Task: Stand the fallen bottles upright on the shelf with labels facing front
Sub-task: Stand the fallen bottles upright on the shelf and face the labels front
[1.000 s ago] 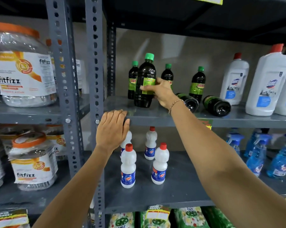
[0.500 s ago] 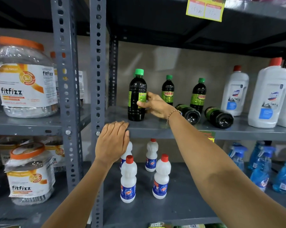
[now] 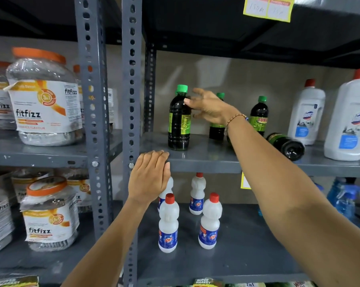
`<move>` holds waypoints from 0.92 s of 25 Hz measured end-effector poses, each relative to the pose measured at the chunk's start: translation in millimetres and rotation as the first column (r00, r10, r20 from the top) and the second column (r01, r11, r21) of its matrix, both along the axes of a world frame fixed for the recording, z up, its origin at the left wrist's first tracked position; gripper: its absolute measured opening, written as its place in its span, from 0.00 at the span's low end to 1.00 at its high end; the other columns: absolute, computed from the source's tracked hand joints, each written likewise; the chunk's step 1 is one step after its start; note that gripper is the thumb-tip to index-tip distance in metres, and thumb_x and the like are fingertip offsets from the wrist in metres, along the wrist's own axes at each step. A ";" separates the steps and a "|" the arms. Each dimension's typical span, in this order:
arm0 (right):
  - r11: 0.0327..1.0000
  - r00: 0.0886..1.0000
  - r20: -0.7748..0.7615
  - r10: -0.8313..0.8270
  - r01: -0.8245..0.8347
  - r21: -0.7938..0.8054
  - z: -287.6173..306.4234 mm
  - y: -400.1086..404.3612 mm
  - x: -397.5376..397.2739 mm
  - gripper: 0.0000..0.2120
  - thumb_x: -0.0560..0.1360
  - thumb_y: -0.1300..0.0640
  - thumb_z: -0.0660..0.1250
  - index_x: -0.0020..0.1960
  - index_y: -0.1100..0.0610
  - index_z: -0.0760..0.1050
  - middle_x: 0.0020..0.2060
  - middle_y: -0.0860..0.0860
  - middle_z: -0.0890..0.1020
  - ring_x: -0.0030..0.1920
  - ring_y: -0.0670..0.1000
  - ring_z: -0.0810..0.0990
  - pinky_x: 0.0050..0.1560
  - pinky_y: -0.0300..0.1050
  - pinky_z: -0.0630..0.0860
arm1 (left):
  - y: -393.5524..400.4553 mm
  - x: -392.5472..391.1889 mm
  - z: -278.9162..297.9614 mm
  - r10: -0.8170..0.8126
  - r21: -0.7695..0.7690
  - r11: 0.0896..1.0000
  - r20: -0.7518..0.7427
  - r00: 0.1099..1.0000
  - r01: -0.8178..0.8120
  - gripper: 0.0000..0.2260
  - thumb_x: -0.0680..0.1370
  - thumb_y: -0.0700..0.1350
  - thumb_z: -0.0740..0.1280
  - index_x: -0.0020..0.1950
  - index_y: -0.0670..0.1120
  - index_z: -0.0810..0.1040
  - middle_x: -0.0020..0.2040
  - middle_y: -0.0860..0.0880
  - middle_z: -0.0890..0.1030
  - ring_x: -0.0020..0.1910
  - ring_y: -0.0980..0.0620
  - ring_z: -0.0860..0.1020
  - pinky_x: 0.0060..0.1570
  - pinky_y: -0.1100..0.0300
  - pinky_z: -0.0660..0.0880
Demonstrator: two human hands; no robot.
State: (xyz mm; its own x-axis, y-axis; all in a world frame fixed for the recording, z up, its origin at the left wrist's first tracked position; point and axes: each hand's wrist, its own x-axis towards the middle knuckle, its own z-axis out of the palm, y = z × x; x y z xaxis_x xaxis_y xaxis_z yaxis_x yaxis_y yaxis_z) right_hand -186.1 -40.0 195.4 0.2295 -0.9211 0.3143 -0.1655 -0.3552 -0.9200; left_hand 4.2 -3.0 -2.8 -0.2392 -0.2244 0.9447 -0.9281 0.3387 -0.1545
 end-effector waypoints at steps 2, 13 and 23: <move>1.000 1.000 0.000 -0.006 0.006 0.003 -3.4 -3.7 3.8 0.36 0.76 0.65 0.65 0.77 0.59 0.49 0.74 0.55 0.66 0.74 0.56 0.63 0.74 0.65 0.52 | 1.6 1.8 -1.1 -0.002 -0.001 1.000 0.005 1.000 0.002 0.19 0.81 0.49 0.52 0.58 0.41 0.79 0.53 0.45 0.83 0.51 0.45 0.81 0.55 0.52 0.73; 0.990 0.987 -0.087 -0.136 0.133 -0.039 -0.2 -19.0 13.1 0.31 0.73 0.56 0.70 0.71 0.60 0.63 0.62 0.54 0.77 0.61 0.52 0.75 0.64 0.52 0.69 | -3.3 3.1 -0.7 0.009 -0.055 0.998 0.018 1.000 -0.008 0.18 0.81 0.48 0.54 0.57 0.41 0.79 0.52 0.44 0.83 0.50 0.44 0.81 0.55 0.52 0.71; 0.991 0.988 -0.087 -0.131 0.130 -0.012 -13.2 -19.9 17.5 0.33 0.71 0.50 0.72 0.70 0.59 0.64 0.63 0.56 0.77 0.61 0.55 0.77 0.61 0.56 0.74 | -4.9 -0.3 -2.5 0.032 -0.062 0.998 0.025 0.999 -0.030 0.21 0.82 0.49 0.50 0.57 0.41 0.79 0.52 0.44 0.83 0.50 0.44 0.80 0.55 0.51 0.73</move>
